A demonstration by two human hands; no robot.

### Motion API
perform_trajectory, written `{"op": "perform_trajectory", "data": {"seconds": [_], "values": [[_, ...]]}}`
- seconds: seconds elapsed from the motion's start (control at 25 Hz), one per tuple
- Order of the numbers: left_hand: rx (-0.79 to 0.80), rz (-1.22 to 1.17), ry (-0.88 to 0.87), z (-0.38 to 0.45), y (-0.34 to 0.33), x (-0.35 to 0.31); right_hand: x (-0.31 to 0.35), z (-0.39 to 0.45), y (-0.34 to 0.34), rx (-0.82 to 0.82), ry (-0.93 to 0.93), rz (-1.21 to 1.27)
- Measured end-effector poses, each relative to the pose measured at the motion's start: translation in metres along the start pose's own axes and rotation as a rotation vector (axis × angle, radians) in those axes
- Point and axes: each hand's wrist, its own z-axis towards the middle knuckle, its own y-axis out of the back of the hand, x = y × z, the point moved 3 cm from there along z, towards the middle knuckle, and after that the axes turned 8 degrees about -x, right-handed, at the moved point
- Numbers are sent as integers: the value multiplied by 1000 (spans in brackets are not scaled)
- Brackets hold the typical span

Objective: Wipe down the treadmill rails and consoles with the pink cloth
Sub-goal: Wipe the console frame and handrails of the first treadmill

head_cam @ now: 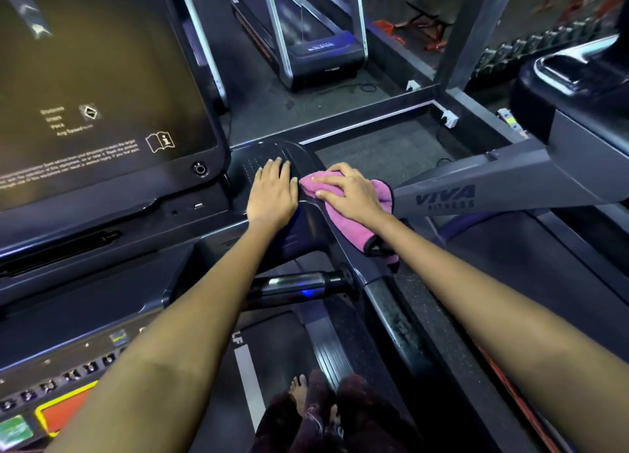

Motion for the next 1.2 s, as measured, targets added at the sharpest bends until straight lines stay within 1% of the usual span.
{"op": "perform_trajectory", "data": {"seconds": [0.2, 0.36, 0.52, 0.6, 0.76, 0.88, 0.96, 1.08, 1.12, 1.2], "values": [[-40, 48, -12, 3, -4, -1, -2, 52, -18, -7, -71, 12], [-34, 108, -15, 2, -4, 0, 7, 101, -33, 44, -83, -61], [-10, 88, 2, 2, -1, 1, 8, 117, -35, 89, -97, -12], [-27, 78, -18, 1, 0, 1, 4, 100, -29, 79, -89, 19], [-124, 92, -58, 0, 5, 2, -8, 36, -11, 39, -83, 111], [-135, 68, -73, -2, 4, 0, -11, -20, 7, 54, -27, 58], [-144, -9, -78, -4, 4, 0, -9, -58, 21, 80, -1, 19], [-139, -212, -67, -5, 5, 4, -9, -120, 48, 127, 17, 21], [-126, -272, -91, -9, 8, 1, -9, -141, 58, 136, 36, 30], [-41, -357, -220, -28, 11, -17, -14, -167, 70, 141, 53, 62]]}}
